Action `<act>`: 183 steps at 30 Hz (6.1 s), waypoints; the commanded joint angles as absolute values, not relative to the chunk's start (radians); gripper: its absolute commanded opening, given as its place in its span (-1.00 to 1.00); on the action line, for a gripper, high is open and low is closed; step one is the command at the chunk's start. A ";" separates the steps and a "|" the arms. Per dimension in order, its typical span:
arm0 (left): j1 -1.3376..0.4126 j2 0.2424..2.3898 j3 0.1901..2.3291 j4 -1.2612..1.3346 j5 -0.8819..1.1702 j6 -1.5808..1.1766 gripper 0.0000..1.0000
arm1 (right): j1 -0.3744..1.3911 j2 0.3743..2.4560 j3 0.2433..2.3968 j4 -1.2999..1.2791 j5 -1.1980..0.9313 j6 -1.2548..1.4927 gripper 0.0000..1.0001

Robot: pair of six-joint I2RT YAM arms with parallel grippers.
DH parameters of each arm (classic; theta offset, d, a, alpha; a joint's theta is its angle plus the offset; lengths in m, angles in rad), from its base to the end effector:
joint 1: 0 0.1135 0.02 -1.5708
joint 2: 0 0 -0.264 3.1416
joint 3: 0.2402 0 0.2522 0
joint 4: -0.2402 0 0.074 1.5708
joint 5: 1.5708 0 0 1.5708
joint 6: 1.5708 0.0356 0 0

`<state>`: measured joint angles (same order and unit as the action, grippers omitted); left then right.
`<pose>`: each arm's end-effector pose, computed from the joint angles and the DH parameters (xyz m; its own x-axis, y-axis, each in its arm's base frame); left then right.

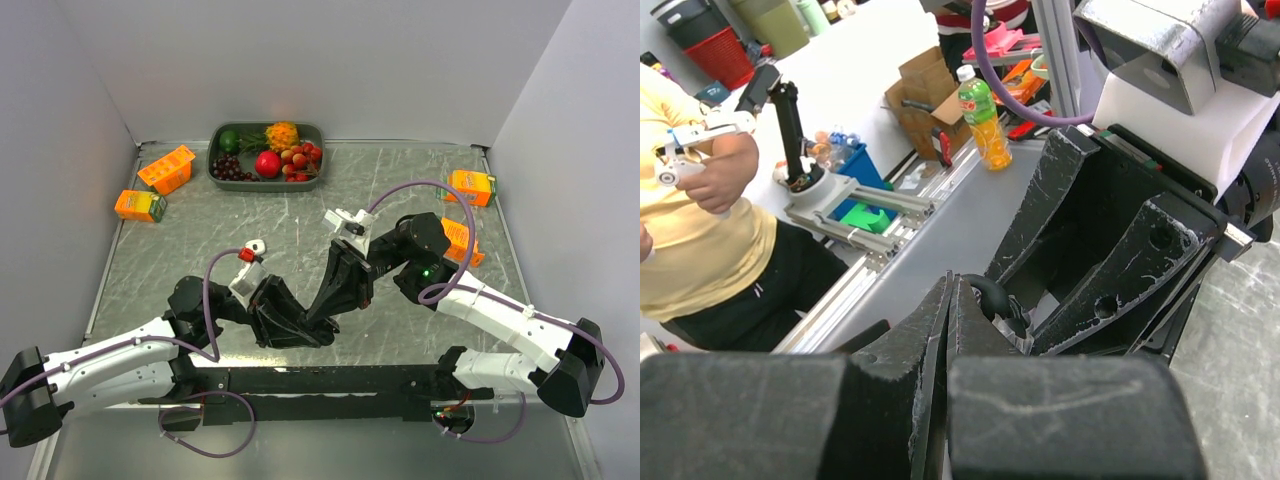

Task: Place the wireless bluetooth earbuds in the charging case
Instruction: Place the earbud in the charging case.

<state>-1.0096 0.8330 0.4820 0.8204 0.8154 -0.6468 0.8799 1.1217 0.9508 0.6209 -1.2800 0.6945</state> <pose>0.0743 -0.1669 0.3255 -0.3659 -0.1942 -0.9102 0.8840 -0.3783 -0.2747 0.1221 0.2011 0.4054 -0.2803 -0.0510 -0.9586 -0.7696 -0.5850 0.2561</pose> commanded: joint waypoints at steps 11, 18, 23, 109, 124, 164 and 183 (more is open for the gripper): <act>-1.014 0.808 0.534 0.833 0.813 -0.623 -0.98 | 0.890 1.091 0.973 0.606 -1.299 0.657 -1.00; -1.015 0.798 0.538 0.822 0.811 -0.615 -0.98 | 0.890 1.078 0.962 0.577 -1.296 0.640 -1.00; -1.015 0.798 0.545 0.822 0.815 -0.617 -0.98 | 0.891 1.077 0.966 0.557 -1.295 0.624 -1.00; -1.017 0.689 0.535 0.623 0.701 -0.502 -0.98 | 0.900 0.966 1.278 -0.287 -0.804 0.114 -0.01; -1.015 0.624 0.511 0.543 0.503 -0.448 -0.98 | 1.032 0.953 1.402 -0.483 -0.504 0.045 -0.04; -1.015 0.693 0.523 0.368 0.414 -0.468 -0.98 | 1.345 1.131 1.535 -0.779 0.025 -0.078 -0.33; -1.015 0.678 0.528 0.382 0.425 -0.468 -0.98 | 1.358 1.189 1.554 -0.847 0.035 -0.077 -0.35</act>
